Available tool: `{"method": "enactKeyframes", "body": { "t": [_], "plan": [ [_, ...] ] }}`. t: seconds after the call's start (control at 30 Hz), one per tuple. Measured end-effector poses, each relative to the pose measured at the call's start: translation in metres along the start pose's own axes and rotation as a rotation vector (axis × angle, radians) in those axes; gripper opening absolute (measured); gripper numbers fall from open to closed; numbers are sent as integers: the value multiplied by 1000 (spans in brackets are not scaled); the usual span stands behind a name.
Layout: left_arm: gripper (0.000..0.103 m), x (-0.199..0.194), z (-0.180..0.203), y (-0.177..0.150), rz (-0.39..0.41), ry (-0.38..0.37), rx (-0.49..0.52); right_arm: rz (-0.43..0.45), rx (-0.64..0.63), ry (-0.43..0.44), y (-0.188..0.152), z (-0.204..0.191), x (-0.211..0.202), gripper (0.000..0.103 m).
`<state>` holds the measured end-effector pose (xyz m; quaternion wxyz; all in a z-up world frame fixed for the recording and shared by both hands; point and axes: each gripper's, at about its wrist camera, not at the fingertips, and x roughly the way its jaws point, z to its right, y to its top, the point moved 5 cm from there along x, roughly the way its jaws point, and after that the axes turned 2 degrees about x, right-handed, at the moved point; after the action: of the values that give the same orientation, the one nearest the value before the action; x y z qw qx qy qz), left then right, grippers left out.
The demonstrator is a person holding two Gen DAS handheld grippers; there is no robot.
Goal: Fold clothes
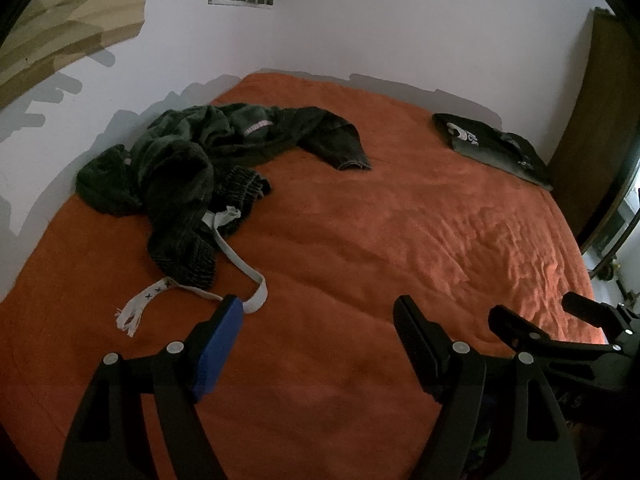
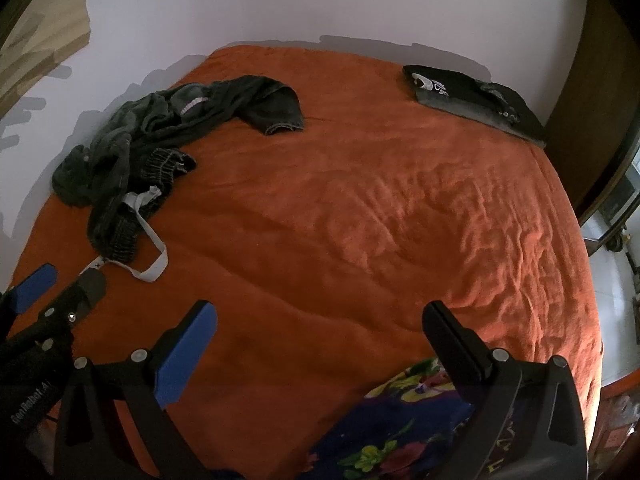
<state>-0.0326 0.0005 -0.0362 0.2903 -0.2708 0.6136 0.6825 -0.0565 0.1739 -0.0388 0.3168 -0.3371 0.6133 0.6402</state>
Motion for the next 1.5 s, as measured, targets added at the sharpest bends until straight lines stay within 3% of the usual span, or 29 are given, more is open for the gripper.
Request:
{"method": "enactKeyframes", "body": {
  "t": [1.5],
  "plan": [
    [78,3,-30,1,-16,61,-84,22,-58,59,10,-31,1,103]
  ]
}}
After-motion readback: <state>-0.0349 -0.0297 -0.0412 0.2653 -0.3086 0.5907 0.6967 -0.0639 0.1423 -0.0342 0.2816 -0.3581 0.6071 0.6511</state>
